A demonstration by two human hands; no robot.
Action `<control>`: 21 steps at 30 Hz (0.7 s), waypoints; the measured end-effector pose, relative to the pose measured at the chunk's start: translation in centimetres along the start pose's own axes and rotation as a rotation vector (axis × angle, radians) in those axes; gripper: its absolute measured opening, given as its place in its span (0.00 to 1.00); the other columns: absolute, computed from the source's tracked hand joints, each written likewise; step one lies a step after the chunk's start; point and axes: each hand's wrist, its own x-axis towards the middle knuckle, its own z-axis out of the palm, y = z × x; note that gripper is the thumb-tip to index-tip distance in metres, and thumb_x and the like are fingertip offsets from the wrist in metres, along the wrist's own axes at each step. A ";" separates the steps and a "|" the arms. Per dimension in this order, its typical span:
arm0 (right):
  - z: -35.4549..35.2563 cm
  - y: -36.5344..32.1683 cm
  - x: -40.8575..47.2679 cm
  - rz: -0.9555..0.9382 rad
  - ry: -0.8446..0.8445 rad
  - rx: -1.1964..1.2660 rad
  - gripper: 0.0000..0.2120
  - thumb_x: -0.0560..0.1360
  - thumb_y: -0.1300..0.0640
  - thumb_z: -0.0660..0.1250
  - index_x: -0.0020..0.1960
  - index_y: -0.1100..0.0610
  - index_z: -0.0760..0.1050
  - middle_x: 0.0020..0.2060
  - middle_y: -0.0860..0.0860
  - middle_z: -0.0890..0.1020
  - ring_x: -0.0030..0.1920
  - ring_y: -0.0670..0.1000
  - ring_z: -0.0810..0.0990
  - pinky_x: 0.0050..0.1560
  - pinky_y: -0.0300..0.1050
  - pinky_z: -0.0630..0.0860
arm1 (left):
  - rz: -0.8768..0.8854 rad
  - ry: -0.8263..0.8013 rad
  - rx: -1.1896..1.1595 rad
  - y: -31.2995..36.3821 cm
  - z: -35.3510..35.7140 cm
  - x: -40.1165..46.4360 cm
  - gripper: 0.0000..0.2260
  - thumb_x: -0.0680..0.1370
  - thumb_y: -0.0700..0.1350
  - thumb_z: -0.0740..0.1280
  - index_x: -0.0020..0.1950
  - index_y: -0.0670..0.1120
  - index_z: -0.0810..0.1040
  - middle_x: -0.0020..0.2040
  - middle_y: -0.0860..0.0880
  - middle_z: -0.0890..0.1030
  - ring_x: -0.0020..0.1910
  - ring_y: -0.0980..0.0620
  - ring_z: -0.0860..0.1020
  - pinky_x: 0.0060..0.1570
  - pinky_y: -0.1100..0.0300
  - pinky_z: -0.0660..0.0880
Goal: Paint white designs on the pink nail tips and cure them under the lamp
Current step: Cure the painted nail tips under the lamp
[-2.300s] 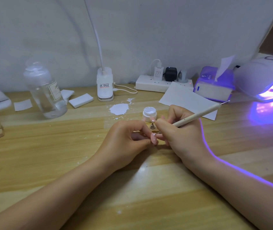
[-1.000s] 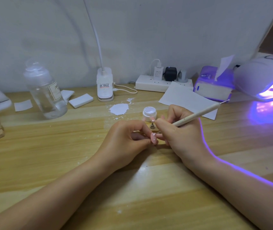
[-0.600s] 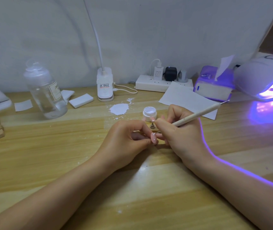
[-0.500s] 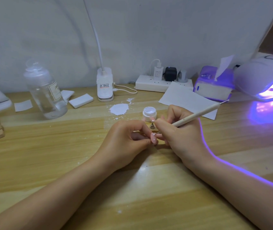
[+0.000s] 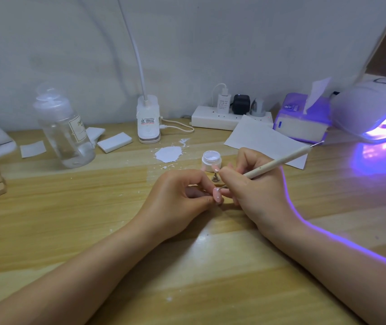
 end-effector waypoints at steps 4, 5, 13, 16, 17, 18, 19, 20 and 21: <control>0.0 0.0 0.0 -0.002 -0.017 0.002 0.18 0.69 0.72 0.63 0.28 0.59 0.59 0.17 0.44 0.65 0.17 0.41 0.70 0.27 0.44 0.76 | -0.002 -0.003 -0.002 0.0 0.0 0.0 0.09 0.70 0.31 0.71 0.34 0.43 0.80 0.36 0.51 0.84 0.39 0.59 0.83 0.41 0.73 0.74; 0.0 0.0 0.0 -0.004 -0.018 -0.001 0.18 0.69 0.72 0.63 0.28 0.59 0.59 0.17 0.44 0.65 0.16 0.41 0.70 0.27 0.43 0.76 | -0.003 -0.003 -0.006 0.0 0.0 0.0 0.09 0.70 0.31 0.71 0.35 0.43 0.80 0.37 0.51 0.84 0.39 0.59 0.83 0.41 0.73 0.74; 0.0 -0.2 -0.1 -0.002 -0.004 -0.008 0.18 0.68 0.71 0.64 0.28 0.58 0.59 0.17 0.44 0.63 0.16 0.41 0.70 0.28 0.49 0.76 | 0.000 -0.008 -0.009 -0.1 0.0 0.0 0.08 0.70 0.31 0.71 0.35 0.42 0.80 0.37 0.50 0.84 0.40 0.60 0.83 0.42 0.72 0.75; 0.1 -0.2 -0.1 0.004 0.003 -0.011 0.18 0.68 0.71 0.64 0.28 0.58 0.59 0.17 0.44 0.63 0.16 0.41 0.70 0.30 0.51 0.76 | -0.007 -0.005 -0.013 0.0 0.1 0.0 0.06 0.70 0.31 0.71 0.35 0.40 0.80 0.37 0.50 0.84 0.39 0.60 0.82 0.40 0.73 0.73; 0.1 -0.1 -0.1 0.007 0.009 -0.014 0.18 0.68 0.70 0.64 0.28 0.58 0.59 0.17 0.45 0.63 0.16 0.41 0.70 0.30 0.50 0.76 | -0.008 -0.005 -0.010 0.0 0.1 0.0 0.06 0.70 0.31 0.71 0.36 0.40 0.80 0.37 0.50 0.84 0.39 0.60 0.82 0.40 0.74 0.73; 0.1 -0.1 -0.1 0.007 0.016 -0.014 0.17 0.67 0.70 0.64 0.28 0.58 0.59 0.17 0.45 0.62 0.16 0.41 0.70 0.30 0.48 0.76 | -0.008 -0.006 -0.007 0.1 0.1 0.0 0.06 0.70 0.31 0.70 0.36 0.40 0.80 0.37 0.49 0.84 0.39 0.60 0.82 0.40 0.73 0.73; 0.1 -0.1 0.0 0.008 0.020 -0.007 0.17 0.67 0.71 0.63 0.28 0.58 0.59 0.17 0.45 0.62 0.16 0.41 0.70 0.29 0.47 0.76 | -0.008 -0.007 -0.006 0.1 0.1 0.0 0.07 0.70 0.31 0.70 0.36 0.41 0.80 0.37 0.49 0.84 0.39 0.60 0.82 0.41 0.73 0.74; 0.1 -0.1 0.0 0.008 0.025 0.004 0.18 0.68 0.71 0.63 0.28 0.58 0.59 0.17 0.45 0.62 0.16 0.41 0.70 0.28 0.45 0.76 | -0.008 -0.007 -0.003 0.2 0.1 0.0 0.07 0.70 0.31 0.70 0.35 0.41 0.80 0.37 0.49 0.84 0.40 0.60 0.82 0.42 0.73 0.74; 0.1 -0.1 0.0 0.012 0.030 0.016 0.18 0.68 0.72 0.63 0.28 0.58 0.59 0.17 0.45 0.62 0.16 0.41 0.69 0.28 0.43 0.77 | -0.008 -0.006 -0.001 0.2 0.0 0.0 0.08 0.70 0.31 0.70 0.35 0.42 0.80 0.38 0.49 0.84 0.40 0.59 0.83 0.42 0.72 0.75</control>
